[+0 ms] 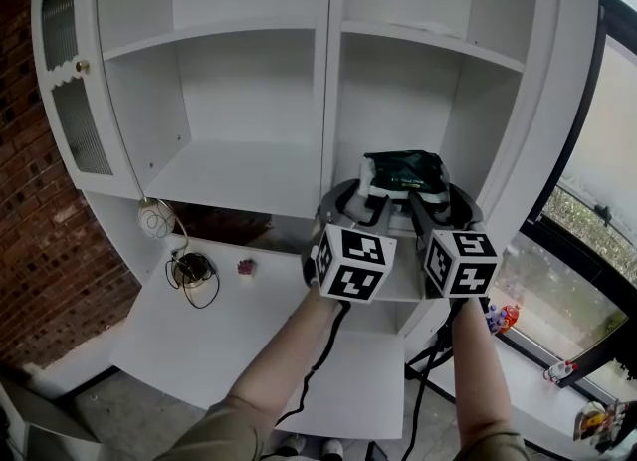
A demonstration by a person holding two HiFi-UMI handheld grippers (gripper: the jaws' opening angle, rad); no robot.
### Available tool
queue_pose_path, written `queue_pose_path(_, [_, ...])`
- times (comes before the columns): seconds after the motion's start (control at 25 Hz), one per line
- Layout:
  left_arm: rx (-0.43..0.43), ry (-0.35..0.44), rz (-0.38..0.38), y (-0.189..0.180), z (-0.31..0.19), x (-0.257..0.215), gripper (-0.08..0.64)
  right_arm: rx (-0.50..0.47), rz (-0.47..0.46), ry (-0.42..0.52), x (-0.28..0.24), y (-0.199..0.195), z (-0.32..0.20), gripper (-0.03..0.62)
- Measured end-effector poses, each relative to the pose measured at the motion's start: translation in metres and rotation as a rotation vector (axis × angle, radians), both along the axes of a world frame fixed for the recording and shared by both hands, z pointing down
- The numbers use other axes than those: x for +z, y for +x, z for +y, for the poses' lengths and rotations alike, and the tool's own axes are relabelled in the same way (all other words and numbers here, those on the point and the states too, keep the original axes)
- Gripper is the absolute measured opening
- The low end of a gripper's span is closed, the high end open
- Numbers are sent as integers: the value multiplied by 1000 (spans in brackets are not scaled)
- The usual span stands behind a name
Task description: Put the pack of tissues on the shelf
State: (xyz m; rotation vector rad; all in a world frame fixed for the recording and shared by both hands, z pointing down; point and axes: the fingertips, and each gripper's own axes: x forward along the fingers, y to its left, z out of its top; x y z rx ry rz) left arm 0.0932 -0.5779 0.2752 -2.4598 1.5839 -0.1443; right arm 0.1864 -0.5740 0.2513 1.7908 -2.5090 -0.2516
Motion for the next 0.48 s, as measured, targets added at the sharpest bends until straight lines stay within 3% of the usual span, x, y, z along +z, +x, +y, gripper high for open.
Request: queue_pose_path(0.48, [23, -9, 7, 0, 1, 0, 230, 21, -21, 50, -7, 6, 7, 318])
